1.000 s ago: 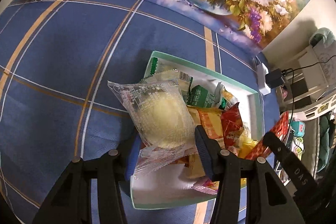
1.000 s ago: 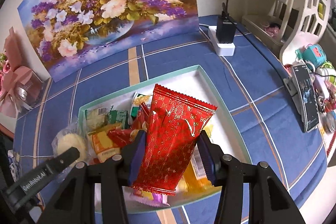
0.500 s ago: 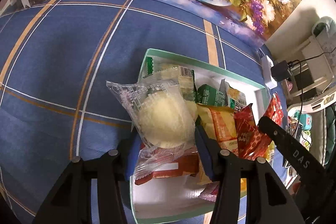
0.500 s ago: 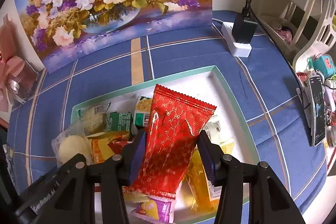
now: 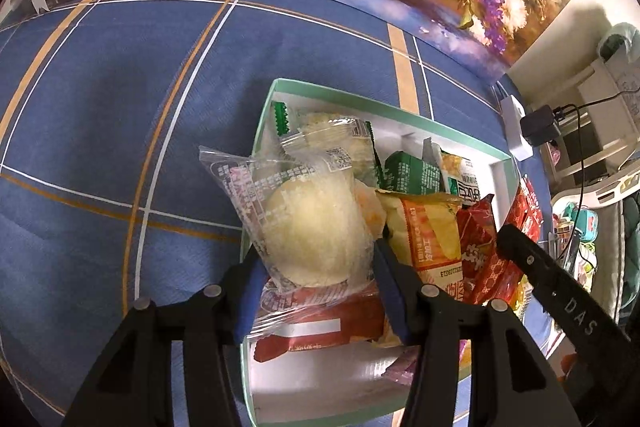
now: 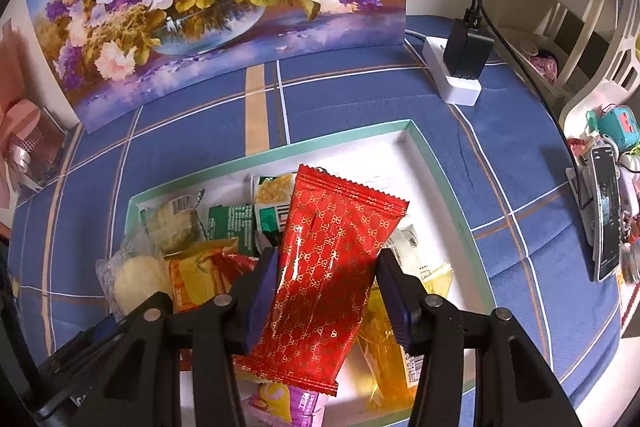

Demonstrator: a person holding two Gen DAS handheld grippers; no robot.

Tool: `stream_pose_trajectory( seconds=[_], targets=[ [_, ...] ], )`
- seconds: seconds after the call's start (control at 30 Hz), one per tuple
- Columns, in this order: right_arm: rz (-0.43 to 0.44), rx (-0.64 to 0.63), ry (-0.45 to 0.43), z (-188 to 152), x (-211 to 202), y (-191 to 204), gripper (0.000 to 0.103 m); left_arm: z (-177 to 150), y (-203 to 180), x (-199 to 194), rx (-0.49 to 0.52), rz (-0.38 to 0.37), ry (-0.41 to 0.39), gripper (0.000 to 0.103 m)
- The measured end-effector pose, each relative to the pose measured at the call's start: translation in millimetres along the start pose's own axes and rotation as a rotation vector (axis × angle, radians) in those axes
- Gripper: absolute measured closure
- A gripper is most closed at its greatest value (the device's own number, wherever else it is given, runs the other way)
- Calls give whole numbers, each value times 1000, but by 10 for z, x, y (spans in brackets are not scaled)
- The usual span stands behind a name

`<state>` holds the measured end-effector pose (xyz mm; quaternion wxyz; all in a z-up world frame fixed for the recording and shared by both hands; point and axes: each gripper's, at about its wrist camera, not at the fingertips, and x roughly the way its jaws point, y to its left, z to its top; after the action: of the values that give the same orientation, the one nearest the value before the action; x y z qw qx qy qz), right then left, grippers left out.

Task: Organize snacks
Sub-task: 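Open both tools to release the packets into the white tray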

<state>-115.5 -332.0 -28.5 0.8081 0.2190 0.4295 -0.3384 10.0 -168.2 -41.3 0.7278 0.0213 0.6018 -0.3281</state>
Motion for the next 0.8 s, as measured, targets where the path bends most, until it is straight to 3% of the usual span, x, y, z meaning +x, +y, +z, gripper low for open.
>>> stream_pose_trajectory(
  seconds=[0.17,0.43,0.67,0.8],
  targets=[
    [8,-8,11,-22,-23,-6,46,9,-37,-123,2,-7,-2,42],
    [13,-1,-6,-77,-173,-19,44,-5,-93,-374,34,13,-32,41],
    [23,-12,-4,-149,-243,33,44,-5,6,-588,33,93,-99,34],
    [39,-27,12,-217,-230,113,44,24,134,-622,28,200,-128,34]
  ],
)
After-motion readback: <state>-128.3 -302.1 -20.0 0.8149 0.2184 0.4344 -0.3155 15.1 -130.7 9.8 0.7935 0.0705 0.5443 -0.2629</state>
